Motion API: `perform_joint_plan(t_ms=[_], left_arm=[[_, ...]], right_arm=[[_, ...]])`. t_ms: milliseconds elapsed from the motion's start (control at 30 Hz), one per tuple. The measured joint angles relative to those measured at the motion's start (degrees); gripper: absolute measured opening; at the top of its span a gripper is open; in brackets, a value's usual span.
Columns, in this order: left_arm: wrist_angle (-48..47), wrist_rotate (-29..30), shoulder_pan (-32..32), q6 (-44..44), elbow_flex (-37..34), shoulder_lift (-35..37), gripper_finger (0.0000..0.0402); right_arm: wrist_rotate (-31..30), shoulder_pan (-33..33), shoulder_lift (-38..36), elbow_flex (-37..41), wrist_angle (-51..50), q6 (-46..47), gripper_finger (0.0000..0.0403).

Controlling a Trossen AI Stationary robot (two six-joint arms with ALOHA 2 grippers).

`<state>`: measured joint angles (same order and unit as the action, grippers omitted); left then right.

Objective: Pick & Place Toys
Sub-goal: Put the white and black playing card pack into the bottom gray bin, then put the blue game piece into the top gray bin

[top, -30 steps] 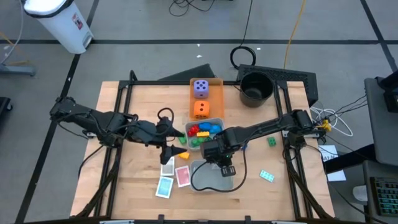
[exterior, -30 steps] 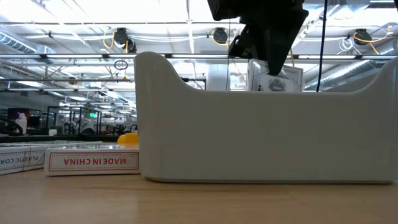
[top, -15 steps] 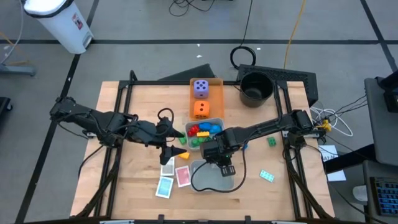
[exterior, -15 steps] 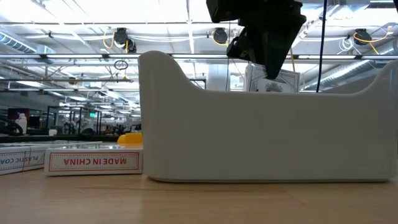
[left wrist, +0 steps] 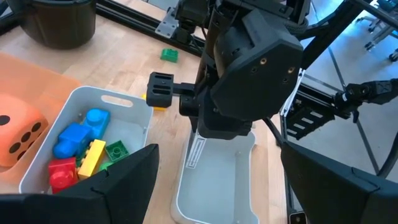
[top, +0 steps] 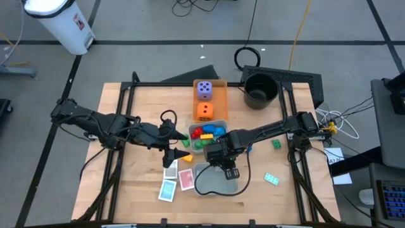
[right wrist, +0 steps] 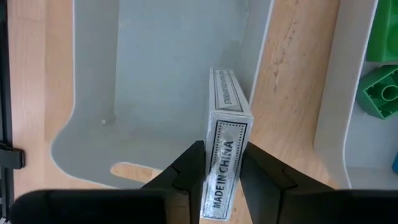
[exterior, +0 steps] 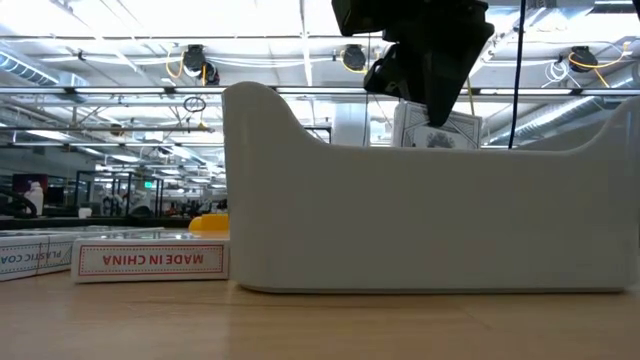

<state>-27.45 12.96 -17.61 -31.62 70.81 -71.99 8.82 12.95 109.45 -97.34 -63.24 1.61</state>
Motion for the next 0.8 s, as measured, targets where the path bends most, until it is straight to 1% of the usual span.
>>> perform_joint_plan(t_ms=[367, 800], left_arm=[[-0.01, 0.01, 0.0, 0.02, 0.0, 0.0, 0.034], [-0.03, 0.01, 0.0, 0.02, 0.0, 0.0, 0.034]], right_arm=[[0.0, 0.0, 0.0, 0.0, 0.0, -1.03, 0.0093], [-0.12, 0.0, 0.0, 0.0, 0.02, -1.03, 0.0125]])
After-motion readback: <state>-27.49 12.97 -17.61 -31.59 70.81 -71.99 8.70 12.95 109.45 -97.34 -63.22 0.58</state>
